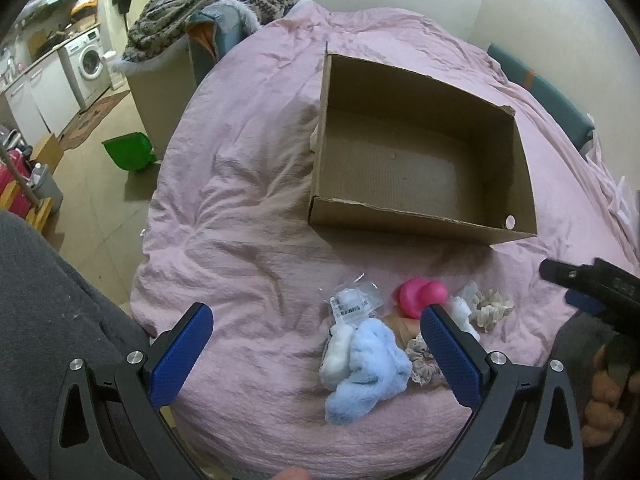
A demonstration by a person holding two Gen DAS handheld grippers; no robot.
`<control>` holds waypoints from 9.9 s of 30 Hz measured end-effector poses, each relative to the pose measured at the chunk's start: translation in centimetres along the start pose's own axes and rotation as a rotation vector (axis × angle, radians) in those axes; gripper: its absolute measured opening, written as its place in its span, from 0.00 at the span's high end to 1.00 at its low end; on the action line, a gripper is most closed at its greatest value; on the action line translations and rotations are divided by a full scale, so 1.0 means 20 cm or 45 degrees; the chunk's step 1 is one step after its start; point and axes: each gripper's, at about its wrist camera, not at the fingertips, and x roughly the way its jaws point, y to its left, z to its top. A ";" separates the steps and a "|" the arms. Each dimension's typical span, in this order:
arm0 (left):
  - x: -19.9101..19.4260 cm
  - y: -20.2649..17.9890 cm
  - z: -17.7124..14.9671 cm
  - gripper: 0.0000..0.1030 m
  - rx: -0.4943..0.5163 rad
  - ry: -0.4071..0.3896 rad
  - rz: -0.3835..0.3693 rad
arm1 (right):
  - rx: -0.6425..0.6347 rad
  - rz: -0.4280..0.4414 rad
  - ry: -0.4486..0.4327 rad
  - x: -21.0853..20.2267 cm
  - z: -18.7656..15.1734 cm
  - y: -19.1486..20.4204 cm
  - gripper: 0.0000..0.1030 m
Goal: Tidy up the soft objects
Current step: 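Grasp the light-blue sock with the left tool while the right tool grasps the cream scrunchie, then carry the blue sock and cream scrunchie into the box with both tools, then open both tools to drop the items and lift away from the box, then grasp the white rolled sock with the right tool while the left tool grasps the plastic bag, then carry the white sock and plastic bag into the box with both tools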
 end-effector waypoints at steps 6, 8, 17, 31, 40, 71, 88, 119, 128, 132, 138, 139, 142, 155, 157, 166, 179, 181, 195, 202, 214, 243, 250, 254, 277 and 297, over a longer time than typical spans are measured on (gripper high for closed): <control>0.04 0.03 0.01 0.00 -0.039 0.049 0.012 | 0.004 -0.048 0.230 0.28 0.02 -0.02 0.19; 0.06 0.05 0.03 0.00 -0.056 0.093 0.003 | 0.020 -0.056 0.293 0.37 0.01 -0.01 0.24; 0.19 0.15 0.09 0.02 -0.136 0.310 -0.045 | -0.055 -0.058 0.331 0.47 -0.03 0.08 0.73; 0.43 -0.14 -0.13 0.40 0.074 0.617 -0.122 | -0.015 0.102 -0.013 0.20 -0.02 0.12 0.80; 0.23 -0.03 -0.10 0.82 -0.012 0.548 -0.055 | -0.002 0.194 -0.053 0.10 0.02 0.04 0.80; 0.34 -0.30 0.66 0.82 0.061 0.108 0.254 | -0.263 0.184 -0.218 0.13 0.52 0.32 0.80; 0.60 -0.32 0.76 0.82 0.069 0.102 0.332 | -0.259 0.160 -0.156 0.31 0.63 0.30 0.80; 0.65 -0.34 0.73 0.62 0.047 0.121 0.351 | -0.240 0.158 -0.095 0.40 0.62 0.27 0.76; 0.57 -0.44 0.74 0.34 0.096 0.082 0.318 | -0.227 0.242 -0.126 0.33 0.59 0.25 0.33; 0.52 -0.46 0.73 0.34 0.092 0.065 0.292 | -0.242 0.273 -0.175 0.27 0.57 0.25 0.30; 0.45 -0.47 0.71 0.34 0.121 0.024 0.285 | -0.222 0.251 -0.186 0.23 0.55 0.22 0.30; 0.44 -0.47 0.70 0.34 0.125 0.019 0.278 | -0.221 0.243 -0.190 0.22 0.54 0.21 0.30; 0.39 -0.48 0.68 0.34 0.145 0.002 0.262 | -0.217 0.239 -0.194 0.20 0.52 0.21 0.30; 0.20 -0.36 0.55 0.34 0.144 -0.048 0.198 | -0.244 0.190 -0.203 0.13 0.38 0.22 0.30; 0.18 -0.34 0.52 0.34 0.148 -0.051 0.193 | -0.256 0.170 -0.203 0.13 0.35 0.22 0.30; 0.06 -0.17 0.44 0.34 0.074 -0.082 0.144 | -0.247 0.160 -0.163 0.10 0.22 0.21 0.30; 0.00 -0.02 0.32 0.34 0.038 -0.064 0.077 | -0.240 0.120 -0.144 0.04 0.08 0.19 0.30; 0.01 0.01 0.30 0.34 0.016 -0.049 0.059 | -0.237 0.119 -0.134 0.03 0.06 0.19 0.30; 0.08 0.23 0.21 0.34 -0.173 0.043 -0.004 | -0.083 0.239 -0.031 0.10 0.00 0.11 0.30; 0.19 0.21 0.20 0.34 -0.205 0.131 0.014 | -0.077 0.147 0.064 0.22 -0.01 0.11 0.30; 0.25 0.16 0.17 0.34 -0.153 0.197 0.023 | -0.261 0.036 0.370 0.54 -0.11 0.25 0.54; 0.52 -0.02 0.07 0.44 -0.089 0.411 -0.109 | -0.195 0.259 0.097 0.24 -0.05 0.21 0.92; 0.66 -0.12 0.02 0.55 -0.033 0.478 -0.083 | -0.185 0.261 0.111 0.26 -0.05 0.20 0.92; 0.70 -0.13 0.02 0.62 -0.015 0.480 -0.050 | -0.187 0.259 0.120 0.27 -0.05 0.20 0.92; 0.38 0.04 0.05 0.78 -0.057 0.327 -0.058 | -0.229 0.240 0.109 0.26 -0.06 0.22 0.92; 0.04 -0.07 0.40 0.78 0.132 -0.058 -0.099 | -0.368 0.257 -0.177 -0.08 0.16 0.33 0.92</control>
